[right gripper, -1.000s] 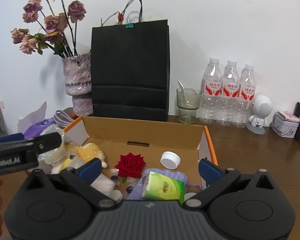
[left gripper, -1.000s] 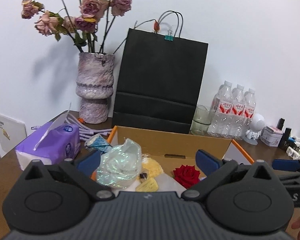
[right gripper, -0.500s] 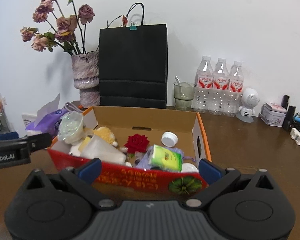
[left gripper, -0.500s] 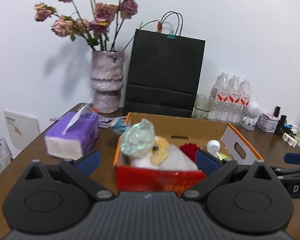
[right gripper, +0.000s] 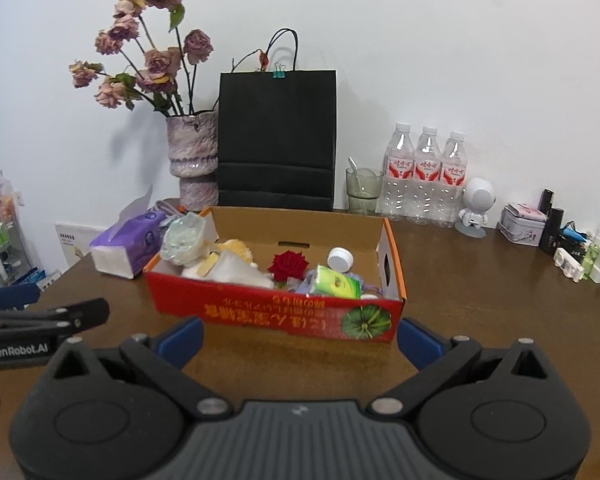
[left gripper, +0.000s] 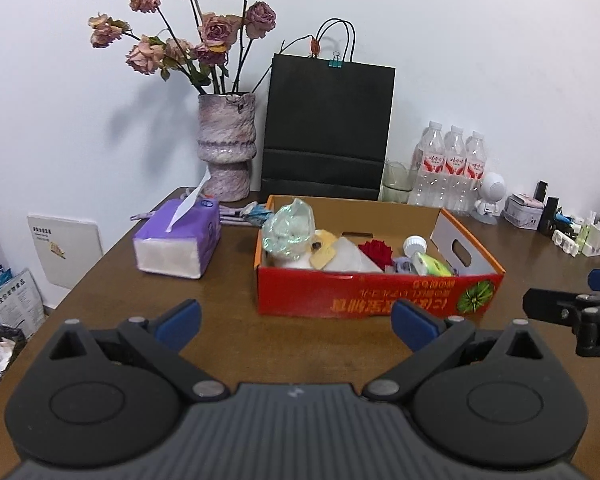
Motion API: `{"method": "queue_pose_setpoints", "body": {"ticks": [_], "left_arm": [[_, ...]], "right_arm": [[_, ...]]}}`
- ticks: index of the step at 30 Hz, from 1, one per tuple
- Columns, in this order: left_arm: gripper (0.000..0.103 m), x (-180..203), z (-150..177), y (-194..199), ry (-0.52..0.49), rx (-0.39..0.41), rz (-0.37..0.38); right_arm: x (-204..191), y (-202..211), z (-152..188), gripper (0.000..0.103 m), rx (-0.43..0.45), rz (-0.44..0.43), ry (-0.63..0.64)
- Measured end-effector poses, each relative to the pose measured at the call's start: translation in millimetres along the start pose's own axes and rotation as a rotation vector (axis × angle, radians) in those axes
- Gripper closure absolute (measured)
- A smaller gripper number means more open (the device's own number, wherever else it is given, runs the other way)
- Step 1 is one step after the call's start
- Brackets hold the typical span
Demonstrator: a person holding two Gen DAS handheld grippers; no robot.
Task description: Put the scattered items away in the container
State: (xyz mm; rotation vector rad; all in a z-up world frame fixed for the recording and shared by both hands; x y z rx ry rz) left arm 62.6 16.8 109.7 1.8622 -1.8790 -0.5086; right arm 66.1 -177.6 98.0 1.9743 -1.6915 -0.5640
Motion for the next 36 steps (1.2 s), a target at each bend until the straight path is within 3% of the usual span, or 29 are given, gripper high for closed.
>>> {"method": "queue_pose_setpoints", "body": {"ticks": [11,17,36], "left_arm": [[0.000,12,1,27,-0.011,0.024,0.029],[0.000,16,2,24,-0.014,0.021,0.060],[0.000,16,5,23,-0.023,0.024,0.052]], "right_arm": [[-4,30,3,0.000,0.022,-0.002,-0.004],[-3,28,0,0.000,0.025,-0.001,-0.013],[-6,23,4,0.000,0.013,-0.011,-0.014]]}}
Point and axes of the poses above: each gripper's, at about its wrist camera, not at the fingertips, and y roughly against the way its jaws point, x to its right, z to its underside, the point moved 5 cm from there along -y, roughly the way its jaws point, and after that the axes turned 5 degrees about -x, right-handed, at the moved point
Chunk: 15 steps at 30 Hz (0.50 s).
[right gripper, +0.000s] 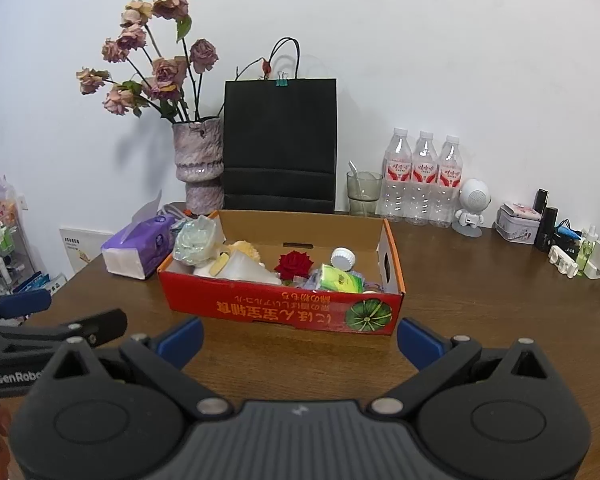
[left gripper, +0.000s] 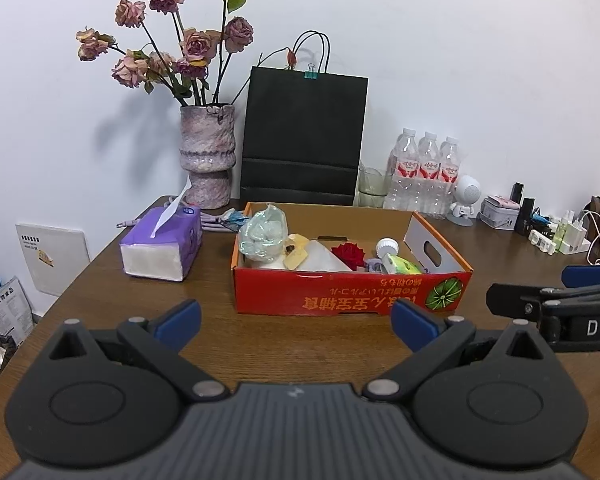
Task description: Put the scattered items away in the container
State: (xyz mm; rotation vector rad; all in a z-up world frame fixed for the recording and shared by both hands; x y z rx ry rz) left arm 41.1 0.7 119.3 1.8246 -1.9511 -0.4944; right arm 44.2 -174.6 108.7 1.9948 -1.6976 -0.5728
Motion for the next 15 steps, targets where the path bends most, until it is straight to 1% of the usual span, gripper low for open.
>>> {"method": "queue_pose_setpoints", "body": {"ticks": [15], "left_arm": [[0.000,3.2,3.4,-2.1,-0.004,-0.009,0.009]], "right_arm": [[0.4,-3.3,4.3,0.000,-0.008,0.000,-0.007]]}}
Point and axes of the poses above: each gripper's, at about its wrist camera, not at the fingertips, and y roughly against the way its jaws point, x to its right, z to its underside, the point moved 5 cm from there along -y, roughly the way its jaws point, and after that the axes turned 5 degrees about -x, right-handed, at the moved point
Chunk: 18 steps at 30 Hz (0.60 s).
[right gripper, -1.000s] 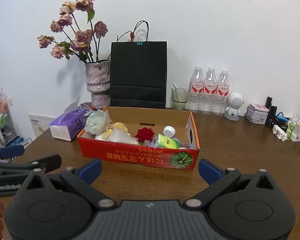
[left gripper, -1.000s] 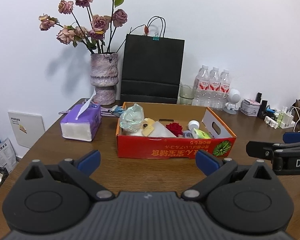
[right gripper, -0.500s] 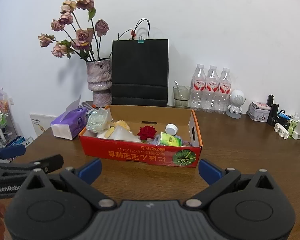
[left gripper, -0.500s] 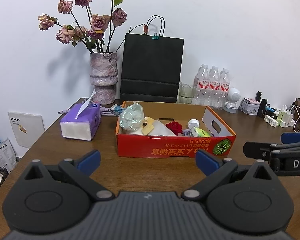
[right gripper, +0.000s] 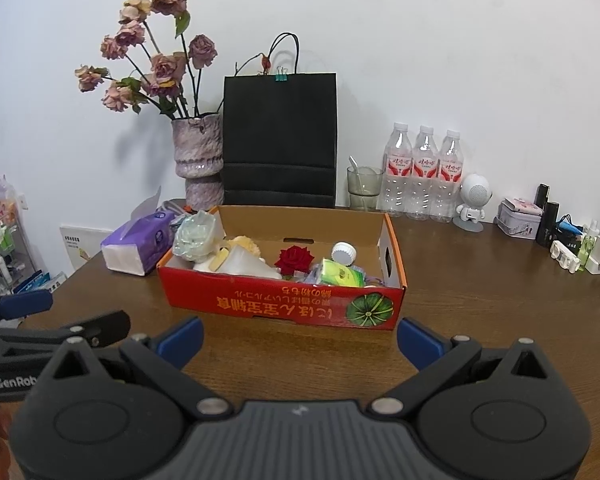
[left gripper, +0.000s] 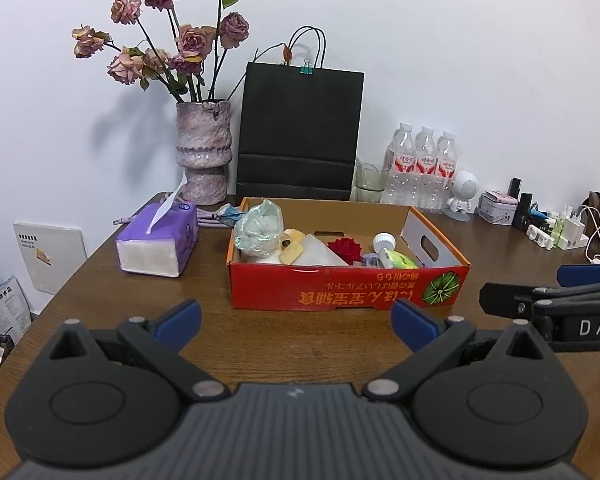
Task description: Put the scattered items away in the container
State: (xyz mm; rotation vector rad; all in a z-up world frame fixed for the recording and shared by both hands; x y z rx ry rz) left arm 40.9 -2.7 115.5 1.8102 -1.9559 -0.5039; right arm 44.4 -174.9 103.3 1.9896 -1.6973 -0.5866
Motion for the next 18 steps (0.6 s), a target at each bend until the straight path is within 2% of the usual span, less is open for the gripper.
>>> {"method": "queue_pose_setpoints", "body": {"ticks": [18], "left_arm": [[0.000,0.2,1.1,-0.7,0.005,0.000,0.013]], "right_arm": [[0.5,-1.5,1.7,0.000,-0.003,-0.001,-0.003]]}}
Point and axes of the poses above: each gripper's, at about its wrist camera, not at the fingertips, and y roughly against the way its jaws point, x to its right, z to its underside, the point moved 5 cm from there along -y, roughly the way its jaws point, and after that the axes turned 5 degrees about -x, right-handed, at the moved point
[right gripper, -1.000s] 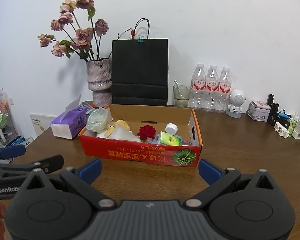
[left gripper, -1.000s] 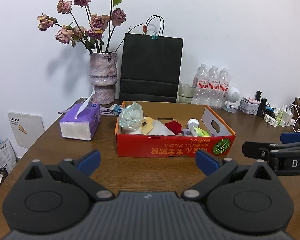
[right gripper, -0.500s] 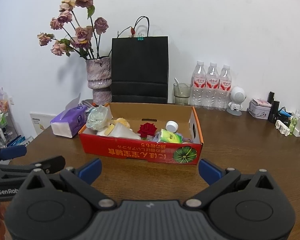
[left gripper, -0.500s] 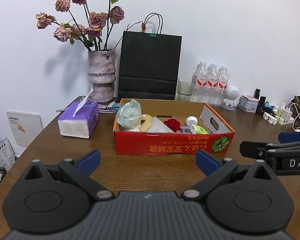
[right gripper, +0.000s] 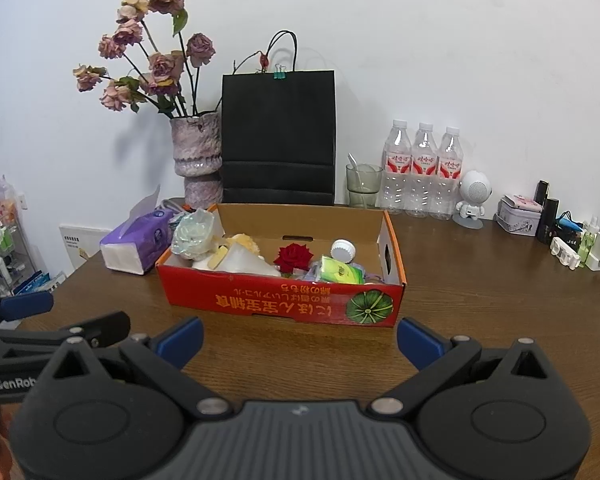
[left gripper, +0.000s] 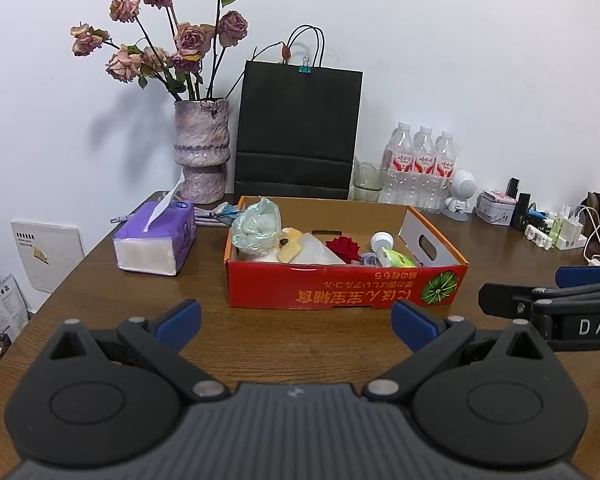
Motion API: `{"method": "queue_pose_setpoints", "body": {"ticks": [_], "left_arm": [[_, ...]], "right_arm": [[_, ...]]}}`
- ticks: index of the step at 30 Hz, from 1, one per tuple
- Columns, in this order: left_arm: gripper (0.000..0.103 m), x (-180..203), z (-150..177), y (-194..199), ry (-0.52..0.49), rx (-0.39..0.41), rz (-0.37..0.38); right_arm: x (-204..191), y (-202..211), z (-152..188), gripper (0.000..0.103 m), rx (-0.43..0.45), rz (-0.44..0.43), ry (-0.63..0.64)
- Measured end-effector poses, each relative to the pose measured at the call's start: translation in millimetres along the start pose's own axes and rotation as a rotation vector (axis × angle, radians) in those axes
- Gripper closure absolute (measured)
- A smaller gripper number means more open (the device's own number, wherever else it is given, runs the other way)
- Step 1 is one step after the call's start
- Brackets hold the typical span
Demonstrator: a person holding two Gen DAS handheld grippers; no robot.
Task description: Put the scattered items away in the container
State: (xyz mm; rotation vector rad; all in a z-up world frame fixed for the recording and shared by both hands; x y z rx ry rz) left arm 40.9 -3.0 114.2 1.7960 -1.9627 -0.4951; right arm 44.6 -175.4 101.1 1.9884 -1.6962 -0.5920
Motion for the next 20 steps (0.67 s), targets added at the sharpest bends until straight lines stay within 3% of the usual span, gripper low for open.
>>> {"method": "queue_pose_setpoints", "body": {"ticks": [4,15,20], "left_arm": [[0.000,1.2,0.6,-1.9,-0.013,0.001,0.024],[0.000,3.7,1.7,-2.7,-0.027,-0.001,-0.015],[0.000,2.1,1.7,-3.9,-0.017,0.004,0.000]], "right_arm": [[-0.5,-0.6,2.5,0.000,0.003,0.001,-0.007],[0.7,-1.5,1.1,0.000,0.001,0.008,-0.010],[0.4,-2.0,1.1,0.000,0.003,0.008,-0.014]]}}
Point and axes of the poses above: each gripper's, at about its wrist camera, not at the fingertips, and y roughly against the way its jaws point, x to its right, z to its underside, the point moved 5 cm from there along -y, roughly the way its jaws point, and after that the axes turned 5 degrees about -x, right-handed, at the moved point
